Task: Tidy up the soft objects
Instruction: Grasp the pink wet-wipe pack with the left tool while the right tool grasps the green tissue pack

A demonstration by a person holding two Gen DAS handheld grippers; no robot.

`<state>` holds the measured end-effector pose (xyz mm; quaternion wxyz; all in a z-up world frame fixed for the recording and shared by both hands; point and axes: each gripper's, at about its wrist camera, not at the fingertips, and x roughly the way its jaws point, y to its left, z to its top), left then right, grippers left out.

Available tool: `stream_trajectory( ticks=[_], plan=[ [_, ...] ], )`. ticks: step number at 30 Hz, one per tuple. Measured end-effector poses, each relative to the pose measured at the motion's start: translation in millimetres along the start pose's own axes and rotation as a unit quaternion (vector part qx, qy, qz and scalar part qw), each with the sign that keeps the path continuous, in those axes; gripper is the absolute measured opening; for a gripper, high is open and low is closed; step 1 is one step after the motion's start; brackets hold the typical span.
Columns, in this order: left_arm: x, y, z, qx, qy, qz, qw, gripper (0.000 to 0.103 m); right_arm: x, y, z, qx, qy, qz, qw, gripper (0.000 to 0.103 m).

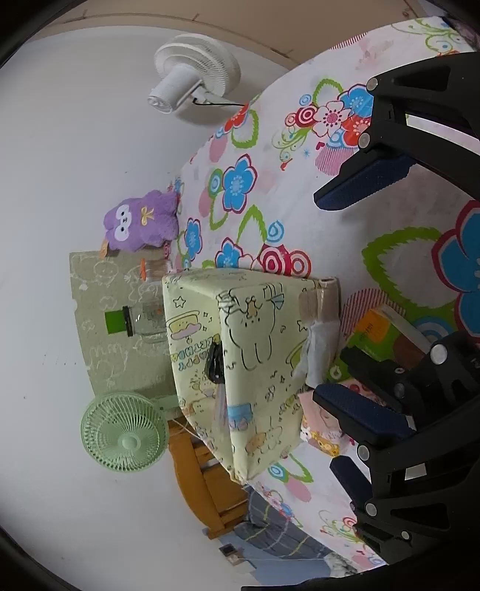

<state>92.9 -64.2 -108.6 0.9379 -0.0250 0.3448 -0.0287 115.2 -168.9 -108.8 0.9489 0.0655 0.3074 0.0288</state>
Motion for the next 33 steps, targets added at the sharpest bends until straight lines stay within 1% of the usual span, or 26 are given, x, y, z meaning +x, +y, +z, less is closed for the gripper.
stream_trajectory(
  ticks=[3, 4, 5, 6, 8, 10, 11, 14, 19, 25, 33],
  plan=[
    [5, 1, -1, -0.003, 0.008, 0.004, 1.0, 0.077, 6, -2, 0, 0.003, 0.008, 0.003, 1.0, 0.096],
    [8, 2, -1, -0.004, 0.015, 0.005, 0.9999, 0.07, 8, -2, 0, 0.004, 0.01, 0.003, 1.0, 0.096],
    [10, 3, -1, -0.006, 0.021, 0.006, 0.9997, 0.066, 10, -2, -1, 0.006, 0.013, 0.003, 1.0, 0.096],
    [12, 3, 0, -0.006, 0.021, 0.009, 0.9997, 0.064, 11, -2, -1, 0.006, 0.015, 0.004, 1.0, 0.096],
    [11, 3, -1, -0.001, 0.017, 0.019, 0.9997, 0.053, 13, -1, -2, 0.008, 0.019, 0.008, 1.0, 0.096],
    [10, 5, -1, -0.002, 0.017, 0.018, 0.9997, 0.051, 14, 0, -3, 0.008, 0.021, 0.011, 1.0, 0.096],
    [10, 6, -2, -0.002, 0.016, 0.016, 0.9997, 0.048, 14, 1, -3, 0.008, 0.021, 0.012, 1.0, 0.096],
    [8, 9, -3, -0.003, 0.017, 0.014, 0.9997, 0.045, 13, 4, -3, 0.003, 0.021, 0.012, 1.0, 0.096],
    [0, 18, -6, -0.001, 0.016, 0.015, 0.9998, 0.043, 10, 12, -5, -0.003, 0.025, 0.019, 1.0, 0.096],
    [-11, 31, -13, 0.008, 0.017, 0.019, 0.9996, 0.043, 8, 33, -11, -0.027, 0.033, 0.029, 0.999, 0.096],
    [-20, 44, -23, 0.009, 0.021, 0.02, 0.9995, 0.043, 12, 47, -19, -0.042, 0.05, 0.029, 0.997, 0.096]
  ],
)
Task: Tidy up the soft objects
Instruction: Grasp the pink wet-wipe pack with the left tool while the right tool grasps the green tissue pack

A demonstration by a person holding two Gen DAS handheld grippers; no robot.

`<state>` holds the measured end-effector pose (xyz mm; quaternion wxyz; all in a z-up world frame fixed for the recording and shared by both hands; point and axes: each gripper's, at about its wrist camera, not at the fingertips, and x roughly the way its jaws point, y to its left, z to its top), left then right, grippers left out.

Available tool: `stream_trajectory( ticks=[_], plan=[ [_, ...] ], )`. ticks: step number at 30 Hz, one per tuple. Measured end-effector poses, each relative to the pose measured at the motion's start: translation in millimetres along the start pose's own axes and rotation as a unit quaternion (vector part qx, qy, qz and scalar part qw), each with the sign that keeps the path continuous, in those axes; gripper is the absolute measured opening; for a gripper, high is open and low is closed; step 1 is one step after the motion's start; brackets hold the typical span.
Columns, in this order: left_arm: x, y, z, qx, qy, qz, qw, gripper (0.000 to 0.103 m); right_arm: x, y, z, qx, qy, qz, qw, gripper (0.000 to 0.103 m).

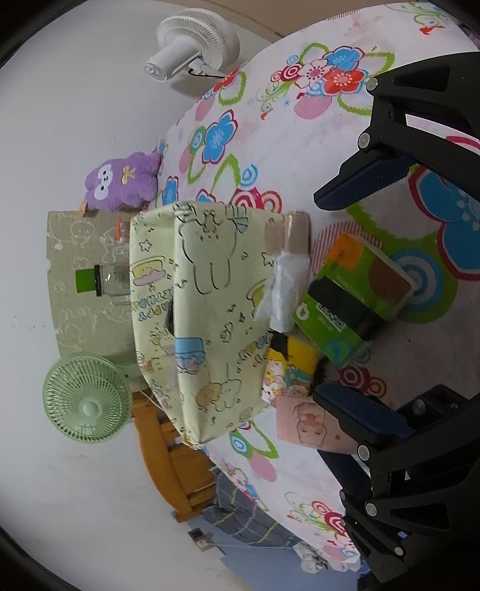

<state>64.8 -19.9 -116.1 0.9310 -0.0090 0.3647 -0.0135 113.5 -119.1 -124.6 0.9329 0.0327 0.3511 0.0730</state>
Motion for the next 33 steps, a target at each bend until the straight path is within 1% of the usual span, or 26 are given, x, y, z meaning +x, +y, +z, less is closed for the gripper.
stream_trajectory(
  ticks=[7, 12, 14, 16, 19, 20, 21, 23, 24, 25, 26, 29, 33],
  plan=[
    [5, 4, -9, 0.009, 0.013, 0.002, 0.9999, 0.043, 11, 7, -5, -0.009, 0.018, -0.005, 1.0, 0.096],
    [9, 8, -9, 0.007, 0.019, -0.002, 0.9998, 0.047, 20, 10, -7, -0.016, 0.028, -0.012, 0.999, 0.096],
    [12, 8, -9, 0.007, 0.021, 0.003, 0.9998, 0.055, 24, 9, -6, -0.012, 0.036, -0.011, 0.999, 0.096],
    [14, 8, -9, 0.005, 0.024, 0.005, 0.9997, 0.059, 27, 8, -5, -0.008, 0.045, -0.012, 0.999, 0.096],
    [17, 9, -9, 0.005, 0.025, 0.011, 0.9996, 0.063, 32, 5, -6, 0.003, 0.058, -0.012, 0.998, 0.096],
    [17, 9, -8, 0.004, 0.025, 0.013, 0.9996, 0.064, 34, 4, -5, 0.009, 0.062, -0.011, 0.998, 0.094],
    [18, 9, -8, 0.004, 0.026, 0.013, 0.9996, 0.065, 34, 3, -5, 0.012, 0.063, -0.011, 0.998, 0.091],
    [19, 8, -7, 0.004, 0.025, 0.013, 0.9996, 0.065, 34, 2, -5, 0.015, 0.064, -0.013, 0.998, 0.09],
    [19, 8, -7, 0.004, 0.025, 0.014, 0.9996, 0.064, 34, 2, -5, 0.015, 0.064, -0.014, 0.998, 0.09],
    [19, 8, -7, 0.004, 0.024, 0.011, 0.9996, 0.056, 34, 2, -5, 0.015, 0.063, -0.015, 0.998, 0.09],
    [19, 8, -6, 0.003, 0.023, 0.007, 0.9997, 0.046, 33, 2, -5, 0.015, 0.063, -0.015, 0.998, 0.089],
    [18, 5, -6, 0.008, 0.023, 0.005, 0.9997, 0.041, 32, 2, -6, 0.014, 0.061, -0.016, 0.998, 0.088],
    [17, 3, -6, 0.012, 0.022, 0.006, 0.9997, 0.04, 29, 2, -7, 0.012, 0.059, -0.017, 0.998, 0.087]
  ],
)
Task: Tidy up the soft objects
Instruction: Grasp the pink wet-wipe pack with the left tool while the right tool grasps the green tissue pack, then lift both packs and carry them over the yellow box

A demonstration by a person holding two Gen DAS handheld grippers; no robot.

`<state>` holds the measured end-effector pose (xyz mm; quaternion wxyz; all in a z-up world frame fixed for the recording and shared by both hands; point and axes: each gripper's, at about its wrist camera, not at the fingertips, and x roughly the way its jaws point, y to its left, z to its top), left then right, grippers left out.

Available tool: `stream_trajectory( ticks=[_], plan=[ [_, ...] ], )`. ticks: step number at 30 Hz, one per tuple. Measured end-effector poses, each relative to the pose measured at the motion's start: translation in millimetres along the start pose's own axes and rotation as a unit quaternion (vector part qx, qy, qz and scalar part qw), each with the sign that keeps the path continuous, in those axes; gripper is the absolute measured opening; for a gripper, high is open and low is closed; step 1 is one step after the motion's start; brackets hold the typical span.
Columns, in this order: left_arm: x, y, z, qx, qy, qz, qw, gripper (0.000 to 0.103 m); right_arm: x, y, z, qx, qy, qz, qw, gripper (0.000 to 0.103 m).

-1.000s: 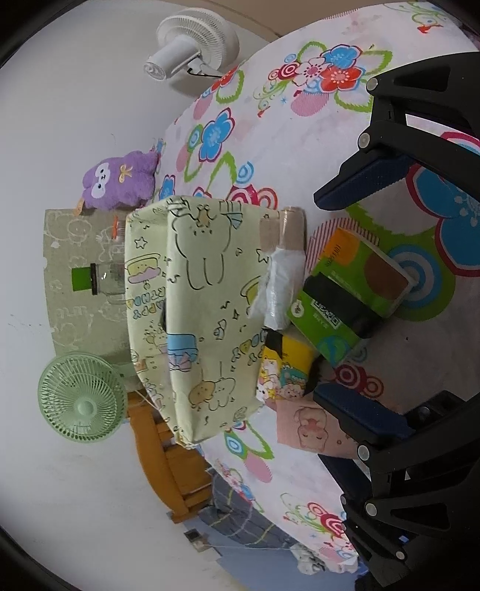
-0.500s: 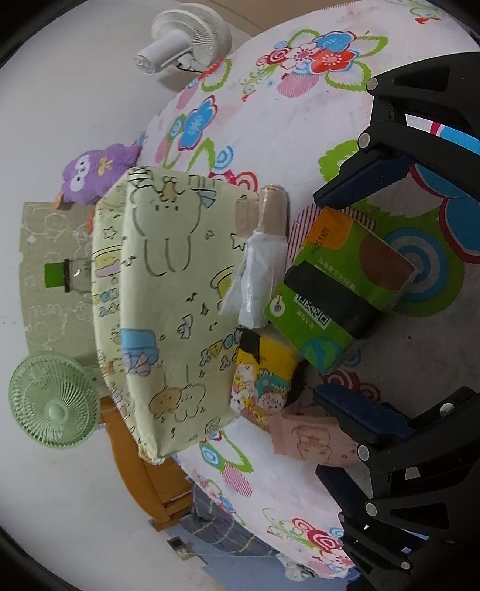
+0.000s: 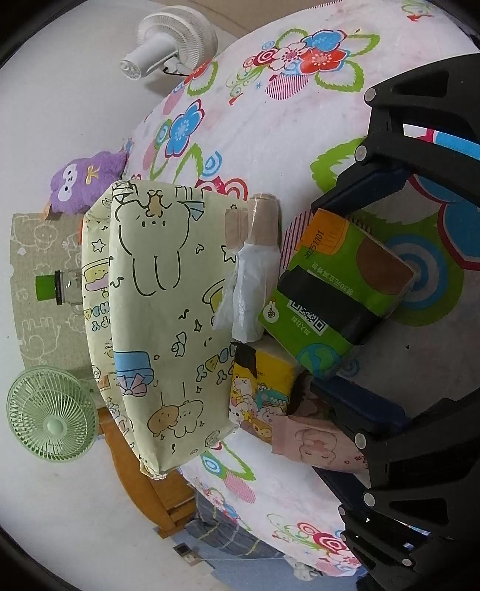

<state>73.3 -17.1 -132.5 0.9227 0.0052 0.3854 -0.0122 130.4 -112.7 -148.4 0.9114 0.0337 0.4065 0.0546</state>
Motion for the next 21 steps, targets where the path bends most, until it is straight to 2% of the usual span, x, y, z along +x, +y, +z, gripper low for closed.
stream_trajectory(
  ticks=[21],
  plan=[
    [-45, -8, 13, 0.003, -0.042, -0.027, 0.9987, 0.039, -58, 0, 5, 0.012, -0.057, -0.015, 0.998, 0.087]
  ],
)
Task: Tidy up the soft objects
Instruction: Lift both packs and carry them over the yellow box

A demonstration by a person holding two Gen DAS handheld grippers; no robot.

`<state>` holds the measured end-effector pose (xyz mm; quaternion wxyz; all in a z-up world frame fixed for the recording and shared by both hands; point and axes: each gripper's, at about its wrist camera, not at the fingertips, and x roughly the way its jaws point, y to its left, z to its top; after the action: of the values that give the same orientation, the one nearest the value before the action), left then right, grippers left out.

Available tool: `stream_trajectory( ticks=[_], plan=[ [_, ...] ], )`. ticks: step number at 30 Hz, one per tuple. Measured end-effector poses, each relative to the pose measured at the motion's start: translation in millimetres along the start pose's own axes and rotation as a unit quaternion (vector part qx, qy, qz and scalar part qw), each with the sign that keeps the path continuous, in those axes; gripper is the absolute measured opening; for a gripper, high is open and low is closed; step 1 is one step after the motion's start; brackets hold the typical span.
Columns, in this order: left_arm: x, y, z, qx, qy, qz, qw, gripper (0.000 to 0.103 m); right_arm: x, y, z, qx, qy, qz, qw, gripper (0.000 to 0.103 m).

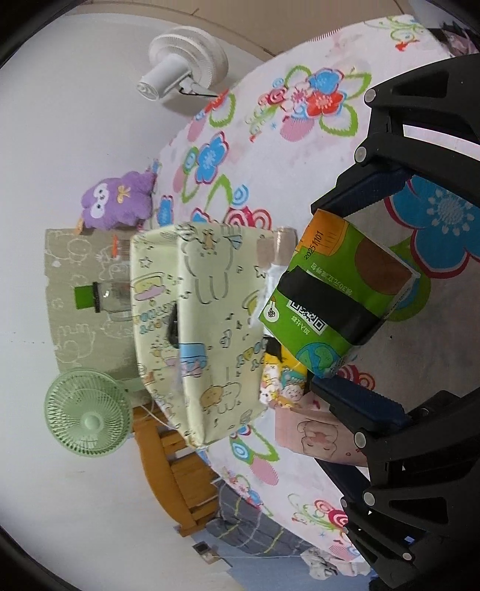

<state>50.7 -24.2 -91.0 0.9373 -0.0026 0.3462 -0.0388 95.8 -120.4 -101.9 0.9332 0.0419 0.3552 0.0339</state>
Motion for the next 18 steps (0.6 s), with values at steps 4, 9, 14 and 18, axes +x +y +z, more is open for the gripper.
stream_trajectory(
  ticks=[4, 9, 14, 18],
  plan=[
    [-10, -2, 7, -0.001, -0.006, -0.008, 1.0, 0.039, -14, -1, 4, 0.004, -0.015, -0.002, 1.0, 0.087],
    [-20, -8, 13, 0.007, -0.016, -0.015, 0.9997, 0.04, -29, -2, 9, 0.006, -0.031, -0.001, 1.0, 0.087],
    [-31, -13, 20, 0.015, -0.026, -0.019, 0.9994, 0.04, -39, -1, 14, 0.007, -0.039, 0.004, 0.999, 0.087],
    [-38, -15, 26, 0.016, -0.033, -0.023, 0.999, 0.04, -47, 0, 20, 0.008, -0.044, 0.008, 0.999, 0.087]
  ],
)
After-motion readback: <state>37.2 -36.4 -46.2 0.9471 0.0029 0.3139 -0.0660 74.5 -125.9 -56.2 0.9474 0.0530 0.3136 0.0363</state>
